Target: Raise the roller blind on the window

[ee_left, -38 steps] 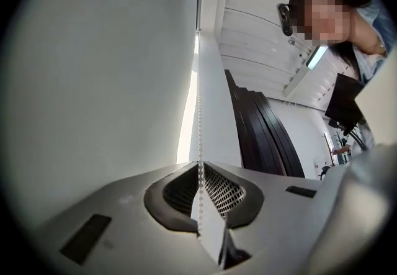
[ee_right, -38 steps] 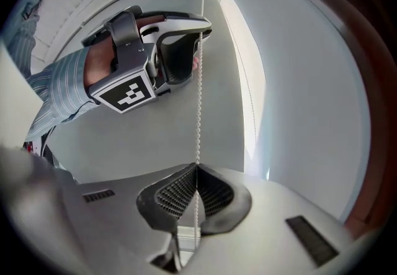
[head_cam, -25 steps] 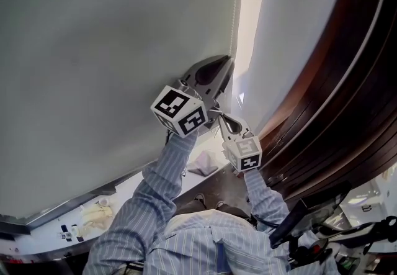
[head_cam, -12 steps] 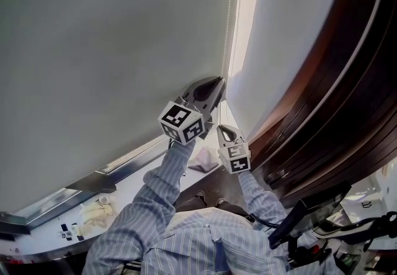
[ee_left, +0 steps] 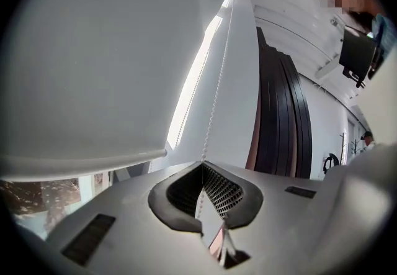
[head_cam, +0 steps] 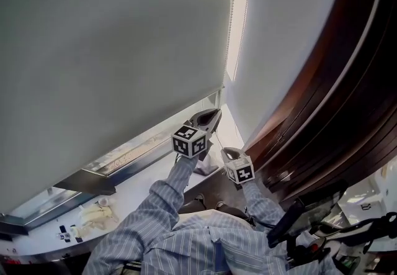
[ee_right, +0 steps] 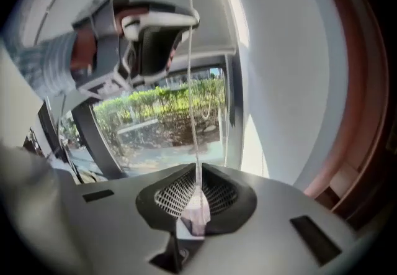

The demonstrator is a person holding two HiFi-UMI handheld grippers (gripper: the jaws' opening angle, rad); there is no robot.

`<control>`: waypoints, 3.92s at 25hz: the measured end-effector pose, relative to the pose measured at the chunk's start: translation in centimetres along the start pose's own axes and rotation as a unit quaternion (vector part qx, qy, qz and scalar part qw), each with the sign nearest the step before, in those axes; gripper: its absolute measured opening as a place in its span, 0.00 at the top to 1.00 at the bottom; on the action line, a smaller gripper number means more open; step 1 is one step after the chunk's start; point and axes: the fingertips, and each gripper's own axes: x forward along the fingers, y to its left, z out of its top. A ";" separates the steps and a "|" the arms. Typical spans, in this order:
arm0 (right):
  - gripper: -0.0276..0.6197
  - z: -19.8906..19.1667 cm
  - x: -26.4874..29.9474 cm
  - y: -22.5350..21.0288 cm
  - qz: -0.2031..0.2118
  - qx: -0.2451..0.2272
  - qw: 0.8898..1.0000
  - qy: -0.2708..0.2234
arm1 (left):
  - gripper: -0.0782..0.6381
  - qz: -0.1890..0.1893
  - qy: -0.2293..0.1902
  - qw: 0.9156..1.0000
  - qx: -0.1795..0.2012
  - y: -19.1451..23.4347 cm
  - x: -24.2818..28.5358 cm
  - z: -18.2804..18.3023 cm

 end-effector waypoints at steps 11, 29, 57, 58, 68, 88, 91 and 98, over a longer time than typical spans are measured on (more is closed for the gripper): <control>0.80 35.3 -18.2 4.0 0.080 -0.129 0.927 -0.344 | 0.88 -0.002 -0.009 1.000 0.001 -0.2 -1.1 0.0; 0.94 44.1 -19.4 5.6 0.122 -0.095 0.903 -0.400 | 0.88 -0.005 -0.018 1.000 0.007 -0.7 -2.6 0.1; 0.95 23.6 -5.7 1.4 -0.031 -0.109 0.970 -0.217 | 0.88 0.051 0.152 0.986 -0.041 2.6 -6.8 -18.0; 0.95 23.6 -5.6 1.2 -0.032 -0.110 0.970 -0.216 | 0.88 0.064 0.108 0.992 -0.027 2.8 -7.3 -15.6; 0.95 24.0 -4.5 3.3 0.004 -0.092 0.971 -0.219 | 0.75 -0.073 -0.148 0.981 0.104 -5.0 -5.7 17.0; 0.95 22.2 -5.3 3.9 -0.001 -0.084 0.970 -0.230 | 0.87 -0.051 -0.241 0.955 0.168 -7.9 -3.3 28.9; 0.95 20.3 -4.5 4.3 -0.003 -0.088 0.973 -0.211 | 0.88 -0.050 -0.250 0.956 0.147 -7.4 -3.6 27.3; 0.95 11.6 -1.8 2.5 -0.027 -0.066 0.989 -0.133 | 0.88 -0.044 -0.195 0.973 0.114 -6.1 -2.3 18.7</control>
